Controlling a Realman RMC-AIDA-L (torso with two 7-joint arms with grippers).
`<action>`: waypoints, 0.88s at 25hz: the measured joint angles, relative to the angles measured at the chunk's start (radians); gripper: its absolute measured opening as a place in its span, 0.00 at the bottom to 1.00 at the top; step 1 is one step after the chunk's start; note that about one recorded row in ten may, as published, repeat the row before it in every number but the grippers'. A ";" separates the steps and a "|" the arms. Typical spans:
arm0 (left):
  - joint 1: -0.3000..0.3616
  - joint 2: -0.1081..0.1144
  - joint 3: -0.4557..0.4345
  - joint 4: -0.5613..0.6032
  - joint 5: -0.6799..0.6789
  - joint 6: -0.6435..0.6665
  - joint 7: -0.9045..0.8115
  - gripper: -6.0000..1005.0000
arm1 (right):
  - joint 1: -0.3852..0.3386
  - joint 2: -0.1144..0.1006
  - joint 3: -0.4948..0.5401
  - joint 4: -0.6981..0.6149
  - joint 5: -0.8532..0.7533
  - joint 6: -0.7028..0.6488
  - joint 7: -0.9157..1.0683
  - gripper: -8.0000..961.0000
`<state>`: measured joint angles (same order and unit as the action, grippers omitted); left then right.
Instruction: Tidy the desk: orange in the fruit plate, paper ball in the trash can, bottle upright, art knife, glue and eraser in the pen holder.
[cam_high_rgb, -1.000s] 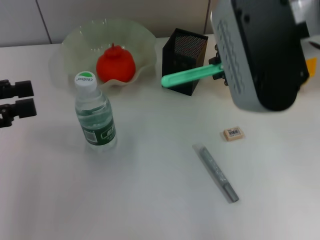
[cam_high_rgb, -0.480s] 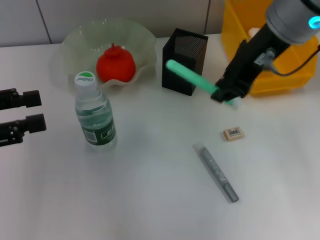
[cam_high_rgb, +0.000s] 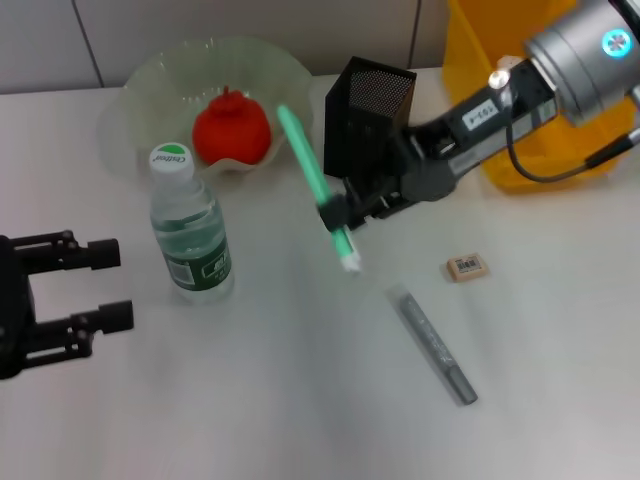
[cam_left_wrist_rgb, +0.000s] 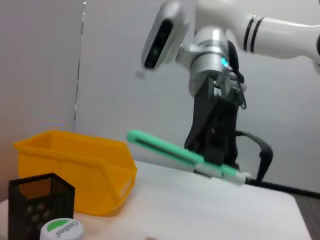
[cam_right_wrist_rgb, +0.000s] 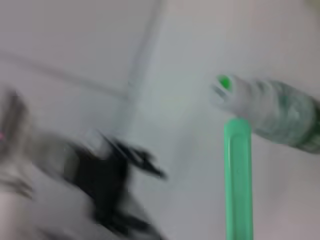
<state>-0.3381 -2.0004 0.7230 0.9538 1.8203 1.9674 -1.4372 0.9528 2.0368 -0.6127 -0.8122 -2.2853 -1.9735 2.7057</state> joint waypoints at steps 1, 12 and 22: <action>0.012 -0.010 -0.001 0.013 0.000 -0.001 0.030 0.50 | 0.000 0.000 0.000 0.000 0.000 0.000 0.000 0.26; 0.061 -0.068 -0.112 -0.001 -0.035 -0.013 0.247 0.49 | -0.250 0.042 0.078 0.204 0.349 0.054 -0.056 0.26; 0.058 -0.069 -0.120 -0.188 -0.206 -0.105 0.444 0.49 | -0.329 0.043 0.106 0.582 0.513 0.105 -0.290 0.27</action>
<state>-0.2798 -2.0696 0.6033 0.7654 1.6144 1.8625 -0.9931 0.6239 2.0794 -0.5070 -0.2301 -1.7719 -1.8680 2.4154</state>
